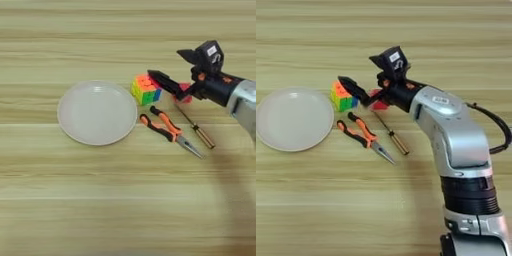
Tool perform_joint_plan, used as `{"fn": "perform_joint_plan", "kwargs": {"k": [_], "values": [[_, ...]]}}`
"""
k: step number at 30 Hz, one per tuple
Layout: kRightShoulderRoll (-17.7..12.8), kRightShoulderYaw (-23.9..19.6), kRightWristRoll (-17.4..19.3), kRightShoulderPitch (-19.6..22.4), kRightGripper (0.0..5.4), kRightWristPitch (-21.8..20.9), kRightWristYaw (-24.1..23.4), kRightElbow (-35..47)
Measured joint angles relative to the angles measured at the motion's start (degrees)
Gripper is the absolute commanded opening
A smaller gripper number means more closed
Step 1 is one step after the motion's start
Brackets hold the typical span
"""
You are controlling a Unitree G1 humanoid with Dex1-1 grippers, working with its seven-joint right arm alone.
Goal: Move the objects on the table
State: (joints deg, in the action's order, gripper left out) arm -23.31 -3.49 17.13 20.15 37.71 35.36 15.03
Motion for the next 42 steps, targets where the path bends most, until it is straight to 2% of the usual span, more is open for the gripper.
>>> {"fn": "perform_joint_plan", "kwargs": {"k": [8,12,21,30,42], "values": [[2.9,3.5,-3.2,1.0,5.37,-1.1,-3.1,-7.1],[4.4,6.0,-6.2,1.6,5.37,-3.8,-4.5,-12.8],[6.7,8.1,-11.3,2.9,5.37,-8.3,-8.3,-21.0],[8.9,8.7,-13.9,5.4,5.37,-10.8,-10.2,-27.4],[12.0,8.2,-16.1,9.5,3.99,-15.4,-13.5,-38.6]]}}
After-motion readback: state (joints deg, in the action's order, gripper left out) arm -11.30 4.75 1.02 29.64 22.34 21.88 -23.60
